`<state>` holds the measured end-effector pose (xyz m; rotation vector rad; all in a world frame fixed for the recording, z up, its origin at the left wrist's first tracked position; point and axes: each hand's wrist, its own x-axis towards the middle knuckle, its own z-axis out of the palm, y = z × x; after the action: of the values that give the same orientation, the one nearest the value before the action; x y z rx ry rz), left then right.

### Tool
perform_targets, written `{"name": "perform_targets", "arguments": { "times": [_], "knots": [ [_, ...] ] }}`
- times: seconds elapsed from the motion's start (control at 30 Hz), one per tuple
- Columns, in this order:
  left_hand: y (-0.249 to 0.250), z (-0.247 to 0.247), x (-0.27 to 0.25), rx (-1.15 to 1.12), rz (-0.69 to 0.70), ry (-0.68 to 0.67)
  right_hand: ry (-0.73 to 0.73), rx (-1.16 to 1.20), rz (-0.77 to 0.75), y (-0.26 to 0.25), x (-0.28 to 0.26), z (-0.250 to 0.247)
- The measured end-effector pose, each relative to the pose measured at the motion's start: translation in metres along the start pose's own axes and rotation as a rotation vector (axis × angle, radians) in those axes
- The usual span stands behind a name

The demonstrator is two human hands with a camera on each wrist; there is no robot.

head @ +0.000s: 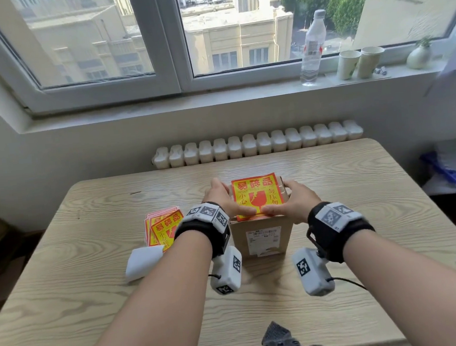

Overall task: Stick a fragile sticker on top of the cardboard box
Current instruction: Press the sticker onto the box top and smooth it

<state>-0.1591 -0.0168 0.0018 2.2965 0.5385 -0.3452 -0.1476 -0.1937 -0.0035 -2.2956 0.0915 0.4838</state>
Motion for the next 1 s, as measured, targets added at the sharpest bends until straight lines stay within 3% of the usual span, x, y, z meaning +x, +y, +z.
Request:
{"name": "perform_targets", "arguments": {
  "times": [0.1, 0.2, 0.37, 0.57, 0.67, 0.77, 1.0],
  "knots": [
    [-0.003, -0.01, 0.004, -0.042, -0.022, -0.097, -0.07, 0.09, 0.05, 0.005, 0.007, -0.009],
    [-0.002, -0.019, 0.01, -0.116, -0.021, -0.144, -0.024, 0.168, 0.08, 0.006, 0.014, -0.012],
    [0.008, -0.01, 0.021, -0.197, -0.041, 0.096, 0.105, 0.043, 0.022, -0.008, 0.025, -0.001],
    [0.003, 0.002, 0.035, -0.187, -0.018, 0.143, 0.194, -0.079, 0.021, -0.006, 0.034, -0.001],
    [0.009, 0.0, 0.036, -0.242, 0.066, 0.18, 0.24, -0.164, -0.164, -0.009, 0.036, 0.002],
    [0.019, 0.005, 0.034, -0.244, 0.158, 0.173, 0.169, -0.254, -0.336, -0.018, 0.037, 0.009],
    [-0.002, -0.005, 0.037, -0.107, 0.097, 0.128, 0.133, -0.248, -0.183, -0.008, 0.04, -0.011]
  ]
}}
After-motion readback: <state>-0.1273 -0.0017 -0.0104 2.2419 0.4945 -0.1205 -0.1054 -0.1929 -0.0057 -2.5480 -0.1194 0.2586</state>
